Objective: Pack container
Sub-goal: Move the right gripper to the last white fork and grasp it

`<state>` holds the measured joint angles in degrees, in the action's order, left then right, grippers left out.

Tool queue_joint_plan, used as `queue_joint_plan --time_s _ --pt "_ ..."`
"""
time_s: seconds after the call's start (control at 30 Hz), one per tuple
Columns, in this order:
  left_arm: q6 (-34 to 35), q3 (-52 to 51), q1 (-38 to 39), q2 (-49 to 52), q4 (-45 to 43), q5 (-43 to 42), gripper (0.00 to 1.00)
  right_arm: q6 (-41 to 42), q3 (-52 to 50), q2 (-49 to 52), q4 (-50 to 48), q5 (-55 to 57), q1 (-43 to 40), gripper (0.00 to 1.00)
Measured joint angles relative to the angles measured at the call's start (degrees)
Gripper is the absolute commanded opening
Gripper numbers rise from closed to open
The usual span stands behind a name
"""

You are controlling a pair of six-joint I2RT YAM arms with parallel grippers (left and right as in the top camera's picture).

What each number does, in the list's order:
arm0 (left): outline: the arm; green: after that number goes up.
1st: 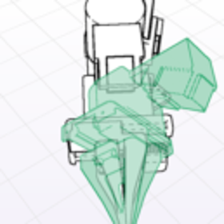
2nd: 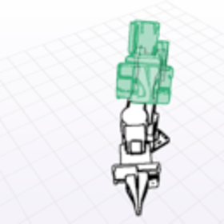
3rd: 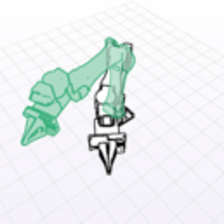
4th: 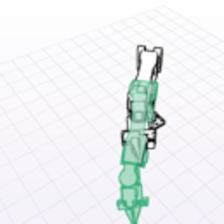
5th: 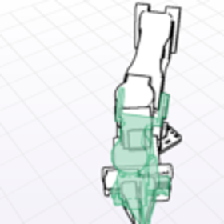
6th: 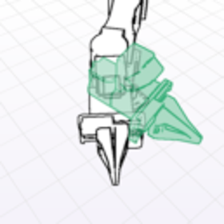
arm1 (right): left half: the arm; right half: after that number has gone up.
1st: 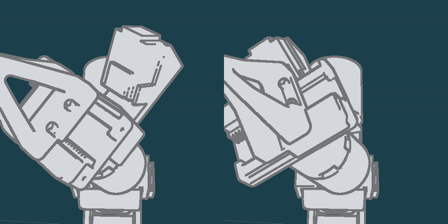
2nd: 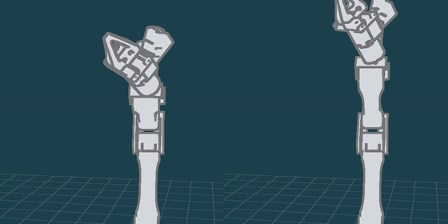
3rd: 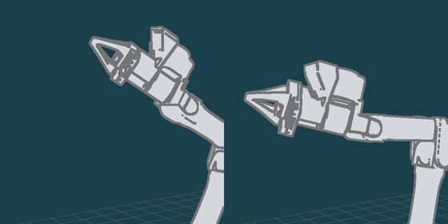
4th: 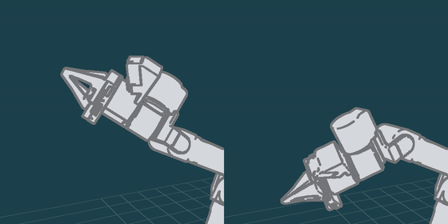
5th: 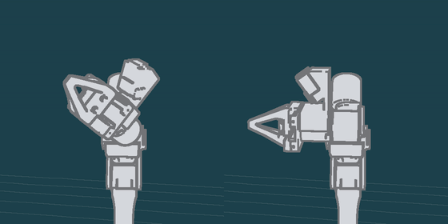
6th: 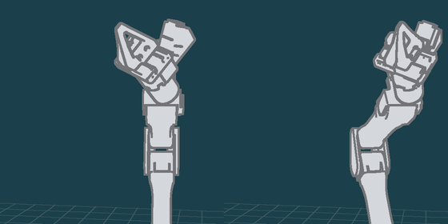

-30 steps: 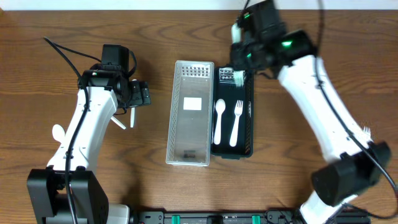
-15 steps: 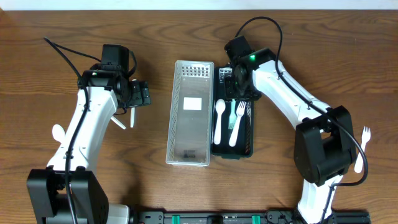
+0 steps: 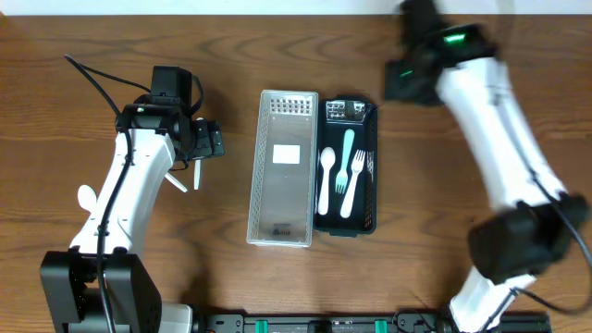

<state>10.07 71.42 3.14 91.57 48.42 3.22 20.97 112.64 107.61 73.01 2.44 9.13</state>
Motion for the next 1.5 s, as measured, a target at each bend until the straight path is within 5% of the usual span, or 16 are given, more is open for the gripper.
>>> queue_joint_plan --time_s 0.3,0.53,1.03,1.5 --pt "-0.02 0.0 0.0 0.0 -0.07 0.0 0.98 -3.41 1.05 -6.84 11.04 3.56 -28.28 0.77" --pt "-0.02 0.0 0.0 0.0 -0.52 0.0 0.98 -13.22 -13.92 -5.86 2.45 3.63 -39.91 0.88" --pt "0.0 0.0 0.0 0.0 -0.66 0.0 0.98 -32.54 -41.55 -5.33 -26.6 -0.09 -45.94 0.95" --pt "-0.02 0.0 0.0 0.0 -0.68 0.0 0.98 -33.55 -45.33 -1.38 -30.6 -2.49 -48.26 0.93"
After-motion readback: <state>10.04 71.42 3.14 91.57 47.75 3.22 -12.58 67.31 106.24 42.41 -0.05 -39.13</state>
